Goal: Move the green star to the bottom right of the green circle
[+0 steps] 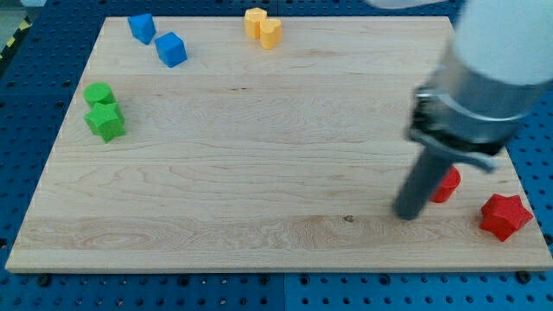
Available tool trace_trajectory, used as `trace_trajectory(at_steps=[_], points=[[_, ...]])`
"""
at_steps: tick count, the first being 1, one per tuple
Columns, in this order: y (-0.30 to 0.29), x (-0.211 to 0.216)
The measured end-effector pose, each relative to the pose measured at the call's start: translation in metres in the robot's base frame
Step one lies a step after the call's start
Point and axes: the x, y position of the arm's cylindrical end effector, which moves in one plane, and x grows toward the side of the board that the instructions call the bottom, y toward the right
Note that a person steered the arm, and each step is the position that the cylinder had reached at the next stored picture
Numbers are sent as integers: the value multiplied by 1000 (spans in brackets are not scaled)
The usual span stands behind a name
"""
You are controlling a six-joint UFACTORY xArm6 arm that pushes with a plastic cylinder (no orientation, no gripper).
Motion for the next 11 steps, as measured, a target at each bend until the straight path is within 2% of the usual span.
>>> trace_trajectory(at_steps=[3, 4, 5, 6, 7, 8, 10, 11], points=[[-335, -1], [-412, -31], [-427, -45], [-416, -74], [-410, -124], [-377, -141], [-278, -139], [-258, -119]])
